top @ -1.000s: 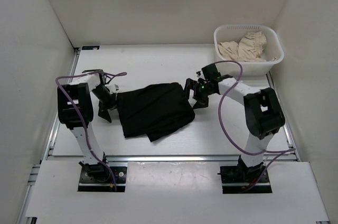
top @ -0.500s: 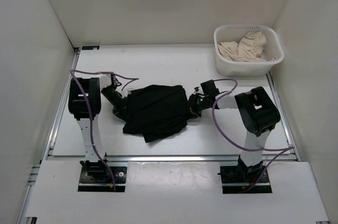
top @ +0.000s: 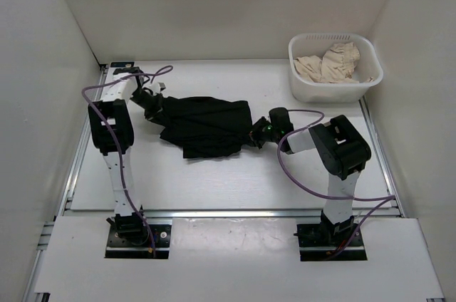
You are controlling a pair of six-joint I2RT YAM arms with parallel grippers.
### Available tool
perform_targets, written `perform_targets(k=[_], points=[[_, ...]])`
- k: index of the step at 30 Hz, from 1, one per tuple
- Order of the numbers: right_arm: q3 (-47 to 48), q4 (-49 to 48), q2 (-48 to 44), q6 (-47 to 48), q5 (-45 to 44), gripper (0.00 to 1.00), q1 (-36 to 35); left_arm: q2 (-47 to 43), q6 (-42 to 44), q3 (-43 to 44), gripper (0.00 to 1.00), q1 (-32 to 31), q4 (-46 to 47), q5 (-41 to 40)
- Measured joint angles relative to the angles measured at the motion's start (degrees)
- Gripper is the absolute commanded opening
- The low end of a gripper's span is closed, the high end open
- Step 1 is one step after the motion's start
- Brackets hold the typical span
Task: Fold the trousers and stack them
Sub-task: Fold the trousers
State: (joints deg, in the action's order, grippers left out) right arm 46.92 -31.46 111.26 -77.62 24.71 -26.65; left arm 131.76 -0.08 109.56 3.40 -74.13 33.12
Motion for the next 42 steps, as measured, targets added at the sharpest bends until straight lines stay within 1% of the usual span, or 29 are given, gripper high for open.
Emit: perform_targets(k=[3, 6, 9, 11, 14, 16, 17, 18, 19, 20, 21, 22, 23, 26, 28, 30, 31, 33, 35, 37, 39, 42], points=[[0.92, 1.77, -0.02, 1.62, -0.35, 0.00, -0.04, -1.70, -0.11, -1.27, 0.14, 2.08, -0.63, 2.47], [0.96, 2.89, -0.07, 2.97, 0.59, 0.00, 0.68, -5.70, -0.31, -4.66, 0.14, 2.93, -0.87, 4.90], [1.55, 5.03, -0.15, 4.92, 2.97, 0.00, 2.05, -12.02, -0.39, -10.95, 0.14, 2.56, -1.25, 5.92], [3.26, 8.41, -0.15, 7.37, 4.48, 0.00, 2.82, -15.34, -0.42, -15.63, 0.14, 2.21, -0.85, 5.66], [5.90, 12.70, -0.15, 11.06, 6.01, 0.06, 3.39, -16.26, -0.44, -21.92, 0.14, 2.19, -1.49, 3.74], [6.60, 14.53, -0.15, 12.83, 6.78, 0.12, 3.39, -13.60, -0.46, -23.23, 0.17, 2.40, -1.95, 2.64], [6.62, 15.28, -0.17, 13.51, 7.13, 0.17, 3.39, -11.82, -0.52, -23.08, 0.26, 2.60, -1.88, 2.36], [6.62, 16.20, -0.15, 13.97, 7.41, 0.35, 3.39, -10.12, -0.57, -22.45, 0.29, 2.82, -1.84, 2.05], [6.62, 17.03, -0.17, 14.19, 7.41, 0.45, 3.41, -8.85, -0.59, -21.77, 0.32, 2.95, -1.73, 1.25], [6.62, 17.75, -0.17, 14.82, 7.26, 0.52, 3.52, -7.87, -0.59, -20.92, 0.37, 3.15, -1.79, -0.02], [6.62, 18.47, -0.17, 15.30, 7.08, 0.64, 3.80, -7.37, -0.50, -20.17, 0.40, 3.37, -1.77, -0.98], [6.69, 18.88, -0.35, 15.21, 7.98, 0.70, 4.26, -7.23, -0.46, -19.58, 0.43, 3.65, -1.55, -2.08], [7.02, 19.56, -1.03, 16.17, 8.39, 0.73, 4.57, -7.26, -0.44, -19.26, 0.46, 3.89, -1.46, -2.99], [8.44, 26.32, -4.48, 21.33, 5.44, 0.78, 5.55, -7.63, -0.37, -19.91, 0.53, 4.39, -0.94, -4.92], [10.82, 35.15, -7.45, 26.29, 0.94, 0.78, 6.14, -8.24, -0.37, -22.73, 0.56, 4.76, 0.24, -6.03], [17.00, 45.16, -9.73, 32.85, -5.07, 0.78, 6.08, -8.70, -0.37, -25.33, 0.58, 5.22, 0.52, -6.82], [20.76, 49.07, -10.47, 35.65, -8.07, 0.78, 5.46, -8.81, -0.37, -26.36, 0.59, 5.44, 0.66, -6.95], [29.55, 54.64, -11.47, 42.23, -14.64, 0.79, 2.51, -8.92, -0.37, -27.63, 0.59, 5.92, 0.74, -6.99], [36.81, 57.24, -12.02, 48.59, -18.69, 0.79, -2.73, -9.09, -0.37, -28.46, 0.61, 6.60, 1.11, -6.80], [42.40, 59.01, -11.47, 54.58, -20.61, 0.78, -8.90, -9.44, -0.37, -28.98, 0.61, 7.04, 1.29, -6.64], [48.63, 62.60, -8.28, 60.81, -21.31, 0.78, -15.28, -9.79, -0.39, -29.33, 0.62, 7.45, 1.33, -6.58], [55.17, 66.62, -0.76, 68.37, -23.41, 0.78, -22.69, -10.36, -0.37, -29.40, 0.63, 7.78, 1.46, -6.56]])
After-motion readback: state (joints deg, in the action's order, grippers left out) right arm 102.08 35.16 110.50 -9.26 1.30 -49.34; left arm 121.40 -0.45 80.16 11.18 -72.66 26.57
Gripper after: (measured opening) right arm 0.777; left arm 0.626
